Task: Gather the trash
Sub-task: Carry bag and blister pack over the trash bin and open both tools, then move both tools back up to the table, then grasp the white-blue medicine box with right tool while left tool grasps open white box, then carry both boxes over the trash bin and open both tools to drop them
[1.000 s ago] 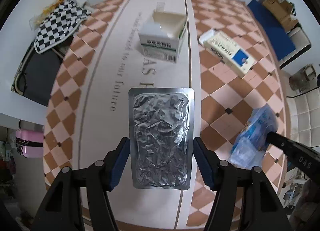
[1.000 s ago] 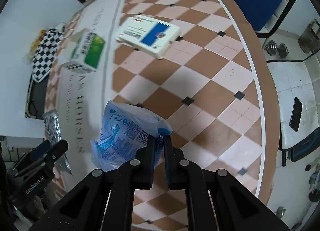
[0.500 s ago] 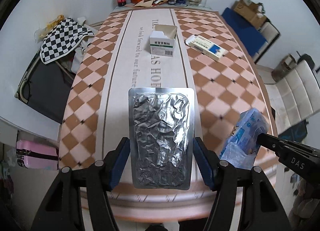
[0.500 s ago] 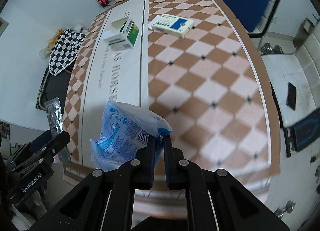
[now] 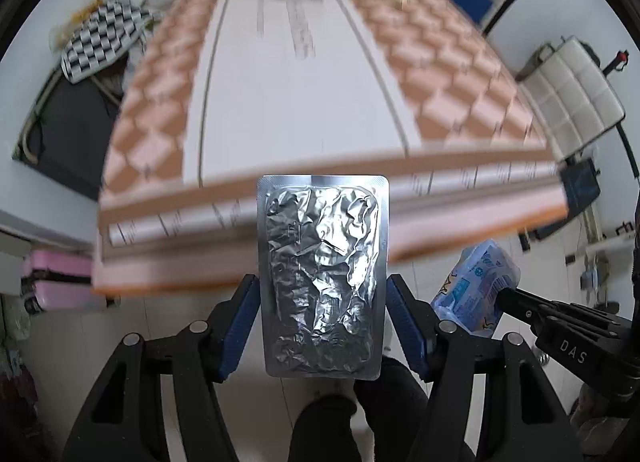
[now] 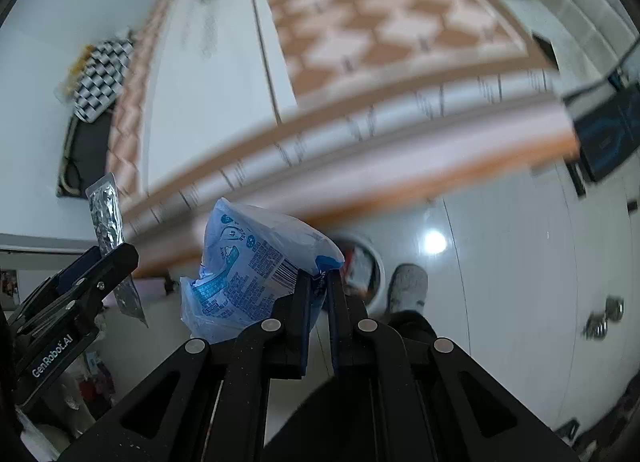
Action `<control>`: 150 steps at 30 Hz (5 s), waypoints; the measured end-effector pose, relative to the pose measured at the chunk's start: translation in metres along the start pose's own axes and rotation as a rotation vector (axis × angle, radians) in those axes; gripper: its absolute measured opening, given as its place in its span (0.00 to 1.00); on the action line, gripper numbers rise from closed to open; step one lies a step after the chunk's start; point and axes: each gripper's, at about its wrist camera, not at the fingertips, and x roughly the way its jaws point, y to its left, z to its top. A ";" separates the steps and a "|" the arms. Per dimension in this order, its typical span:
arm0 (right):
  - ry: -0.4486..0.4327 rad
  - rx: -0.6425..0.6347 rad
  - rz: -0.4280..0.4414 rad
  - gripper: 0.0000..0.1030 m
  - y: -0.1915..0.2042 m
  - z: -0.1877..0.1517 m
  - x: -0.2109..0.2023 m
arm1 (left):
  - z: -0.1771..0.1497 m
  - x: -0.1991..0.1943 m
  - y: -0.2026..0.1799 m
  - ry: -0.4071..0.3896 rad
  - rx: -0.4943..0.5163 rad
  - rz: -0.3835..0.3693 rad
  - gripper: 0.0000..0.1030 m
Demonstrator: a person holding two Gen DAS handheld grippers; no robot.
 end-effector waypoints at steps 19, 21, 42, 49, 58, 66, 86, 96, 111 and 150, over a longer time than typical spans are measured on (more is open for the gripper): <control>0.289 0.059 -0.075 0.08 -0.091 -0.069 0.288 | -0.103 0.268 0.001 0.291 -0.098 -0.019 0.59; 0.297 0.064 -0.083 0.08 -0.097 -0.068 0.314 | -0.106 0.289 0.001 0.301 -0.107 -0.022 0.59; 0.320 -0.077 -0.176 0.93 -0.080 -0.042 0.391 | -0.127 0.310 0.040 0.343 -0.170 0.008 0.90; 0.278 -0.143 -0.225 0.96 -0.063 -0.045 0.356 | -0.132 0.287 0.046 0.314 -0.166 0.047 0.90; 0.233 -0.172 -0.223 0.96 -0.034 -0.052 0.285 | -0.142 0.230 0.048 0.275 -0.152 0.083 0.90; 0.189 -0.194 -0.209 0.96 -0.003 -0.053 0.201 | -0.141 0.158 0.054 0.234 -0.166 0.086 0.90; -0.016 -0.204 -0.117 0.96 0.097 0.103 -0.021 | 0.022 -0.030 0.068 -0.067 -0.168 0.130 0.90; -0.023 -0.245 -0.101 0.96 0.102 0.282 -0.011 | 0.154 -0.030 0.060 -0.093 -0.223 0.154 0.90; 0.088 -0.446 -0.180 0.96 0.123 0.566 0.061 | 0.404 0.046 0.032 -0.039 -0.172 0.154 0.90; 0.291 -0.693 -0.319 0.81 0.154 0.697 0.203 | 0.481 0.133 0.030 0.124 -0.077 0.091 0.70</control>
